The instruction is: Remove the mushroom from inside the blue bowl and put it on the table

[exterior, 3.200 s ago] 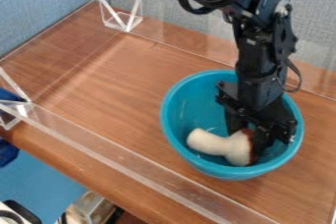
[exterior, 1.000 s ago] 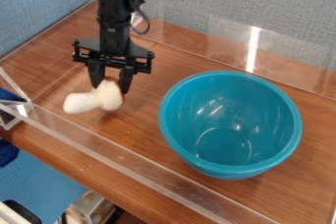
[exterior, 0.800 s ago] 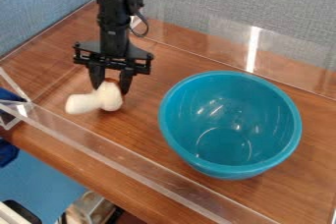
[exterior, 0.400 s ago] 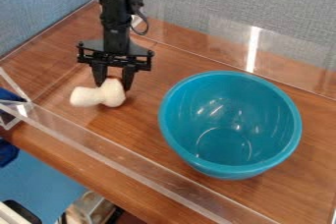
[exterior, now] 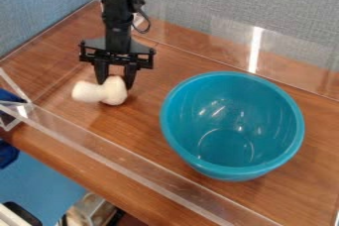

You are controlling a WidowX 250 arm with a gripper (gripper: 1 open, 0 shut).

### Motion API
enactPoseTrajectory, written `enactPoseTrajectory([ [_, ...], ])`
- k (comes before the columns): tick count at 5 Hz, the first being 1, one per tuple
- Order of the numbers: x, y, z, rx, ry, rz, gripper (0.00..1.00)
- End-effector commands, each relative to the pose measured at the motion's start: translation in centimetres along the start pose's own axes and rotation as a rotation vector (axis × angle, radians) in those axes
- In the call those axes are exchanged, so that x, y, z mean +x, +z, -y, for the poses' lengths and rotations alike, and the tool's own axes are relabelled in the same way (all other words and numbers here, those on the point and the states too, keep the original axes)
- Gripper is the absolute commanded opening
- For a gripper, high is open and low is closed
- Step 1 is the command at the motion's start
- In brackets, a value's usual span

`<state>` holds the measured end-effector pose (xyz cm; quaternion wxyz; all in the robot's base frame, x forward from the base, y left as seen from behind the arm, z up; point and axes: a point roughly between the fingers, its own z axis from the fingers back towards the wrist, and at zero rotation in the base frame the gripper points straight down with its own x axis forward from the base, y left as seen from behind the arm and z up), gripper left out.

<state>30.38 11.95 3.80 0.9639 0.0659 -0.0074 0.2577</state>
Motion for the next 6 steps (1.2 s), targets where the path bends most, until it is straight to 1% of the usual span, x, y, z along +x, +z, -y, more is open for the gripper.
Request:
enactPoseTrajectory([
  [1,1.1,1.0,-0.3,-0.010,0.019,0.043,0.00],
  [3,1.1,1.1,-0.1,-0.011,0.020,0.043,0.00],
  [4,0.9,1.1,-0.3,-0.002,0.025,0.031,1.00],
  [5,0.6,1.5,-0.5,-0.004,0.026,0.020,1.00],
  [6,0.4,2.9,-0.6,-0.027,0.025,0.021,1.00],
])
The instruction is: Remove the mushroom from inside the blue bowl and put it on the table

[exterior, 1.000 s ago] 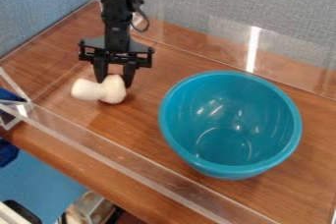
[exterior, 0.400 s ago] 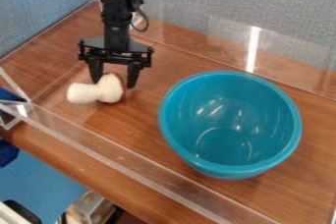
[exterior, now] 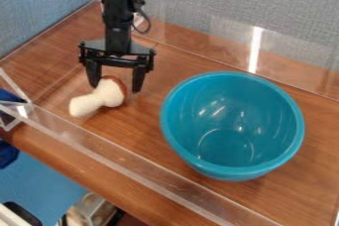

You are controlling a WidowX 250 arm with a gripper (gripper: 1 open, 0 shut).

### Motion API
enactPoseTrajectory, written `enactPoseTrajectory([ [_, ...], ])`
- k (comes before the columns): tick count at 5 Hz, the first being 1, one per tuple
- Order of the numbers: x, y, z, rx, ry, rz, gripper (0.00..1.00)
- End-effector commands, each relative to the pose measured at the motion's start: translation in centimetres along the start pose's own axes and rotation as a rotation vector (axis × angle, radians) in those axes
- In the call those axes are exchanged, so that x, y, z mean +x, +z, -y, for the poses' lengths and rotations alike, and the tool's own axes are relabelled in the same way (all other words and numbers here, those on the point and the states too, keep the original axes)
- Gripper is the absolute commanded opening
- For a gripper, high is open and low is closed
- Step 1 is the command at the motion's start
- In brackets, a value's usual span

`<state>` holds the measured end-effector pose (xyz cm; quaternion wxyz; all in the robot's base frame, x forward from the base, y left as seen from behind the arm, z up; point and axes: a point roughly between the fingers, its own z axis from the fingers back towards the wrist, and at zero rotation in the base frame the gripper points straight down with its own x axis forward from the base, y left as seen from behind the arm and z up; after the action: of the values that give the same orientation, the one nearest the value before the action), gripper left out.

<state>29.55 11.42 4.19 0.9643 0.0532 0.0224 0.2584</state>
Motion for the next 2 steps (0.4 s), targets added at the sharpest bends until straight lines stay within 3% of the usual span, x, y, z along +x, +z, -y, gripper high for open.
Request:
enactPoseTrajectory([
  [1,1.0,4.3,-0.8,-0.048,0.028,0.097,1.00],
  [2,0.6,7.0,-1.2,-0.096,0.028,0.127,1.00],
])
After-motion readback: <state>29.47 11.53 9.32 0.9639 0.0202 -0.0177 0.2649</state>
